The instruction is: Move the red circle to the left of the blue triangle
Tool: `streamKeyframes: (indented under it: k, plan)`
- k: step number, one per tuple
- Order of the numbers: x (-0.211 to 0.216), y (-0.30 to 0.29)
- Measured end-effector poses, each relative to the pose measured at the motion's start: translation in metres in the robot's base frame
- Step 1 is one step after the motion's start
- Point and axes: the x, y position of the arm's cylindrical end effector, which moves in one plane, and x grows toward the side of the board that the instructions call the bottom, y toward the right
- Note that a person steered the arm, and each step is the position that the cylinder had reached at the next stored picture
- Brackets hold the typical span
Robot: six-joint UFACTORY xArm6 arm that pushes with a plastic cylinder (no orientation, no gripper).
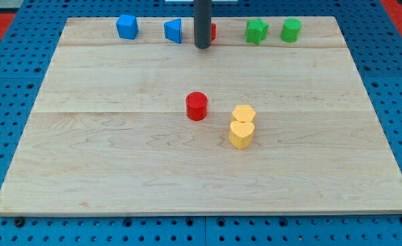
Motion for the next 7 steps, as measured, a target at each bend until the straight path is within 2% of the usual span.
streamKeyframes:
  k: [1,2,3,4,5,6,7]
  plan:
    - [0.005,-0.088]
    - [0.038,-0.052]
    - [0.062,0.037]
    - [0.158,0.049]
    - [0.192,-0.008]
    - [0.157,-0.037]
    - [0.216,0.004]
